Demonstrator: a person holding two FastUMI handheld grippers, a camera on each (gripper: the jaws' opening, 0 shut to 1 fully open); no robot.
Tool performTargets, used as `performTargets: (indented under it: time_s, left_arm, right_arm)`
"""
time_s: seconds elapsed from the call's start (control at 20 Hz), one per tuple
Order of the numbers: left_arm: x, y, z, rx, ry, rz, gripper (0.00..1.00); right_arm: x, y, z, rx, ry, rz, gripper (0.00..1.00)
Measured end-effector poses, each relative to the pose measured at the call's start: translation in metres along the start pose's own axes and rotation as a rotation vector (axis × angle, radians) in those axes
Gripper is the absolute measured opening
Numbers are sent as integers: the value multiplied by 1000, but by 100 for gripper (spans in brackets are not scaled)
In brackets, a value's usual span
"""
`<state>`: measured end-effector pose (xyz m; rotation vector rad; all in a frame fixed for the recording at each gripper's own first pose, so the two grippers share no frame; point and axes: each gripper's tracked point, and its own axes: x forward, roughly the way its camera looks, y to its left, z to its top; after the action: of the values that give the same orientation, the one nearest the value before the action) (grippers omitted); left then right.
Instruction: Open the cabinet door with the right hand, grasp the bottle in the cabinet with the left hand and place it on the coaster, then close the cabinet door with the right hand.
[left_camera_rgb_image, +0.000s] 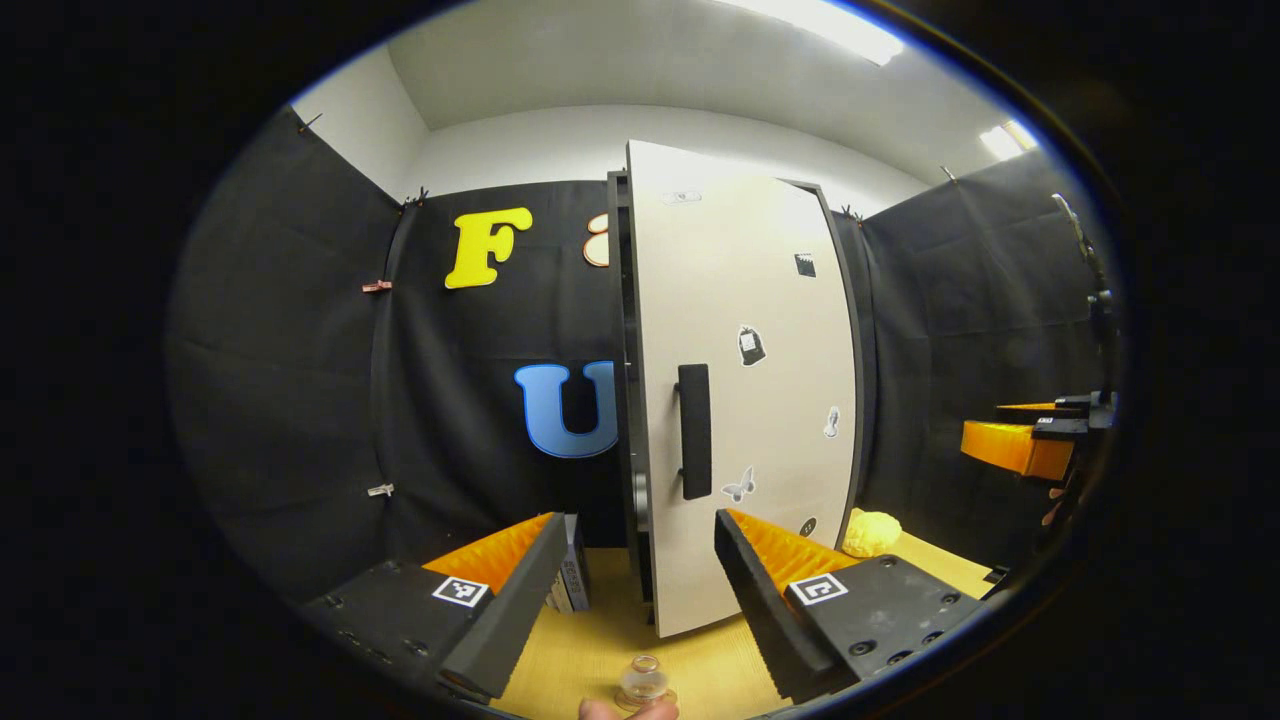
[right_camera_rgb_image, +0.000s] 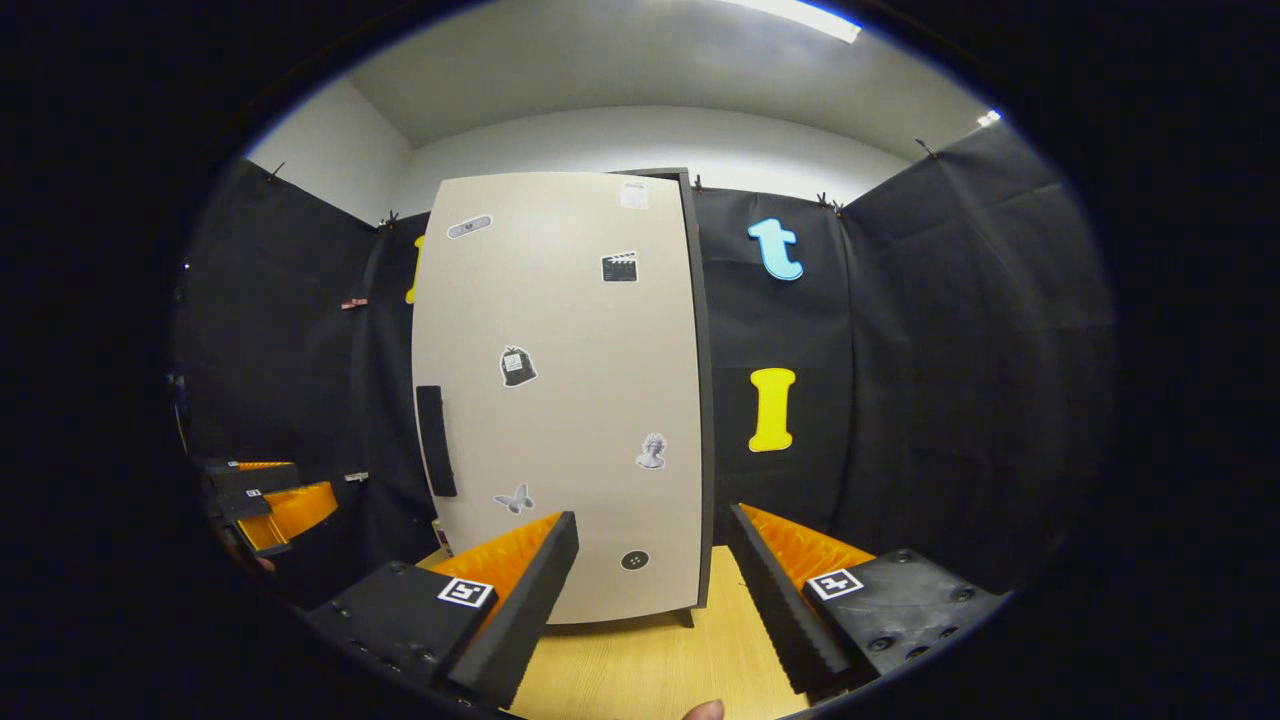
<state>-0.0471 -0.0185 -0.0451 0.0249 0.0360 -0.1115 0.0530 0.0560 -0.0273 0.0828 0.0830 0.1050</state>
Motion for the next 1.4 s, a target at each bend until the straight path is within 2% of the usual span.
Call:
performTargets:
  time_s: [1.4]
  left_arm:
    - [6, -5, 1, 7, 18, 15, 93]
  right_arm:
    - [3, -2, -3, -16, 12, -2, 98]
